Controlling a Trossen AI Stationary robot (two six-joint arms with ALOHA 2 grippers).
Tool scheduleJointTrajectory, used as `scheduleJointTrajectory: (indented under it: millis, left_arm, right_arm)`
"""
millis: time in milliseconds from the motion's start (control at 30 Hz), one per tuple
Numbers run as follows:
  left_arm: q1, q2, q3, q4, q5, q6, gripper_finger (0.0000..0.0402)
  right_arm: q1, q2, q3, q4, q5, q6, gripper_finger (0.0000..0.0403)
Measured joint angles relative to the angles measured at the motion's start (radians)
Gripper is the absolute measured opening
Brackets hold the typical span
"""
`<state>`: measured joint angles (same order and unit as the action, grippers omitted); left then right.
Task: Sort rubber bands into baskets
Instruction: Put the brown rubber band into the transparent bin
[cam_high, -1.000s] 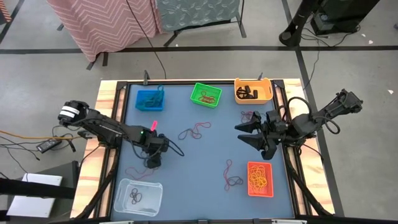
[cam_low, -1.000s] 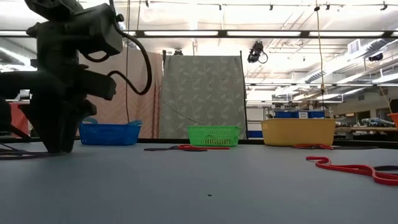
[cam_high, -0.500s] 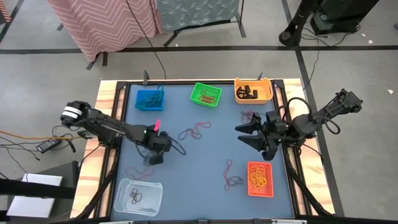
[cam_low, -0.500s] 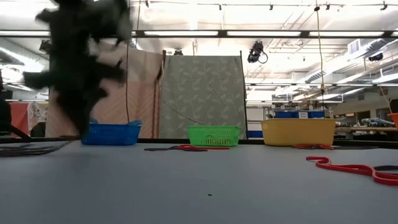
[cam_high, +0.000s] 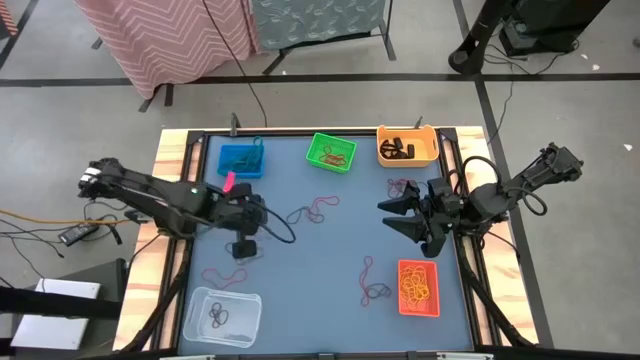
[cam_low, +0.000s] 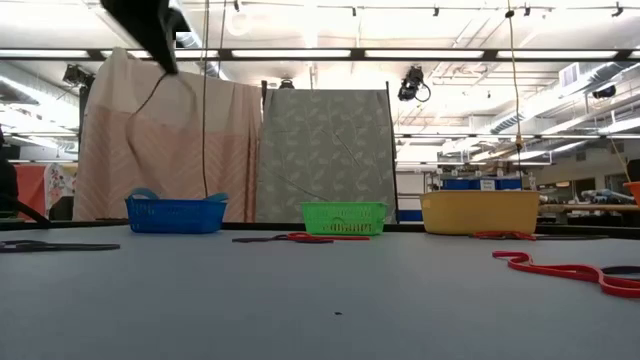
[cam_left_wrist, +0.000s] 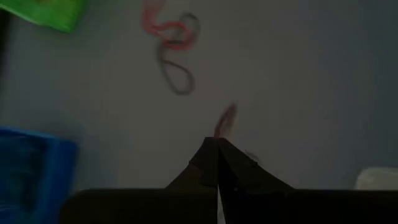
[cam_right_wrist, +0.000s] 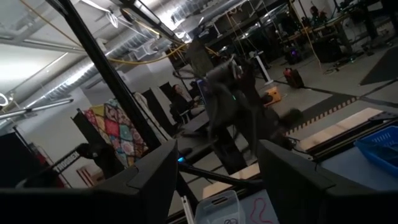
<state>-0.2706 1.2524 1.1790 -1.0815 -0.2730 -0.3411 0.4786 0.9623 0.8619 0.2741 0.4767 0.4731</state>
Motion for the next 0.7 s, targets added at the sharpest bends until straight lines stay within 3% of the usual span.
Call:
scheduleJointTrajectory:
  millis: [167,300,400,700]
  left_arm:
    - [-0.02,-0.035,0.078,-0.009,-0.04,-0.001,0.0001]
    - [-0.085,-0.048,0.131,0.074,0.106,-0.052,0.0]
    - [-0.189,-0.043,0.167,0.131,0.168,-0.153,0.0]
    - [-0.581,0.088,0.194,0.162,0.171,-0.577,0.0]
  right_arm:
    - [0.0,0.0,0.0,0.0,0.0,-0.004,0.0231]
    - [-0.003,0.0,0.0,0.0,0.0,-0.015,0.0231]
    - [-0.003,0.0,0.0,-0.001,0.0,-0.024,0.0231]
    - [-0.003,0.0,0.0,-0.019,0.0,-0.031,0.0231]
